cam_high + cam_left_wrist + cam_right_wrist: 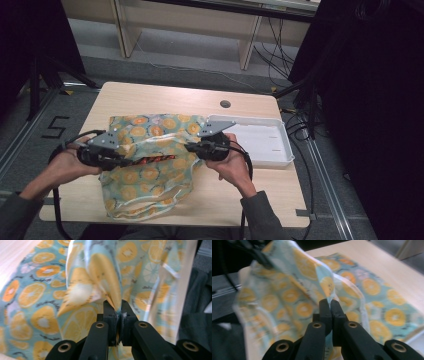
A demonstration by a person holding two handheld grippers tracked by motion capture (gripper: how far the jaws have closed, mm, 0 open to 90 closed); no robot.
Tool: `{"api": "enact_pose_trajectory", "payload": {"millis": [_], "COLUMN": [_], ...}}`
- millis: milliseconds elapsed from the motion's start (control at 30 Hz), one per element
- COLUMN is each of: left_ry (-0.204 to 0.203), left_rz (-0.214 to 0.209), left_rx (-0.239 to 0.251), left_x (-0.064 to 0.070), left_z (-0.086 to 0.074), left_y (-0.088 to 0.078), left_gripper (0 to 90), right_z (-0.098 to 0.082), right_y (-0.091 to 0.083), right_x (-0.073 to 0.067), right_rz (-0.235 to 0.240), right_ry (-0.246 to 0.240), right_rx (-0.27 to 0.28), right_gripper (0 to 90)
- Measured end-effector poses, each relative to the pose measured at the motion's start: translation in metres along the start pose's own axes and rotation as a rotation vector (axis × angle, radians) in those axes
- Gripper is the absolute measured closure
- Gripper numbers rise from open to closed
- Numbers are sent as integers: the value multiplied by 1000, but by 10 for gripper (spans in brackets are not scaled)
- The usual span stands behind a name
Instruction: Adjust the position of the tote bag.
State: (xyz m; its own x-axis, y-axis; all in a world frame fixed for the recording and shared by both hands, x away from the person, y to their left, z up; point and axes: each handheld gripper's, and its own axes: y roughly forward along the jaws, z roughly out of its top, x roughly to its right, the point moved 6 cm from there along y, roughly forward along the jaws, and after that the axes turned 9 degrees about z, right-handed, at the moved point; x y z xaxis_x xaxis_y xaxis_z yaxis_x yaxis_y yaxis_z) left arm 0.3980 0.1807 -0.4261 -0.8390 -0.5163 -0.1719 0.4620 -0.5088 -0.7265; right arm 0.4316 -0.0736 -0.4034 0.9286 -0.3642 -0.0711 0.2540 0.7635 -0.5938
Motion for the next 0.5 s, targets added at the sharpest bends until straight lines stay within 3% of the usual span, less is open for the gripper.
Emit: {"api": "enact_pose_trajectory", "payload": {"millis": [33, 67, 100, 167, 200, 233, 300, 333, 367, 400, 467, 500], "left_ry": [-15, -25, -51, -104, -104, -133, -130, -130, -145, -186, -194, -224], "left_rz": [8, 24, 73, 87, 87, 96, 131, 131, 132, 123, 102, 91], "left_rx": [-4, -13, -32, -45, -45, -54, -104, -104, -114, -111, -109, -105], "left_x": [-8, -17, -40, -57, -57, -63, -75, -75, -78, -82, -84, -87], "left_z": [2, 3, 0, -4, -4, -7, -15, -15, -18, -23, -26, -30], "left_y": [1, 4, 15, 28, 28, 35, 58, 58, 63, 73, 76, 78], "left_gripper": [853, 850, 845, 848, 850, 850, 860, 863, 867, 869, 871, 872], "right_z": [0, 0, -1, -7, -7, -11, -19, -19, -22, -25, -28, -32], "right_y": [0, 1, 9, 21, 21, 29, 51, 51, 64, 69, 77, 80], "right_x": [0, 8, 25, 39, 39, 44, 56, 56, 65, 69, 73, 76], "right_rz": [0, -47, -112, -147, -147, -167, -203, -203, -237, -234, -249, -233], "right_ry": [0, -4, -12, -10, -10, 2, -23, -23, -44, -42, -31, -21], "right_rx": [0, -12, -18, -57, -57, -79, -170, -170, -206, -241, -227, -260], "right_gripper": [900, 900, 900, 900, 900, 900, 900, 900, 900, 900, 900, 900]}}
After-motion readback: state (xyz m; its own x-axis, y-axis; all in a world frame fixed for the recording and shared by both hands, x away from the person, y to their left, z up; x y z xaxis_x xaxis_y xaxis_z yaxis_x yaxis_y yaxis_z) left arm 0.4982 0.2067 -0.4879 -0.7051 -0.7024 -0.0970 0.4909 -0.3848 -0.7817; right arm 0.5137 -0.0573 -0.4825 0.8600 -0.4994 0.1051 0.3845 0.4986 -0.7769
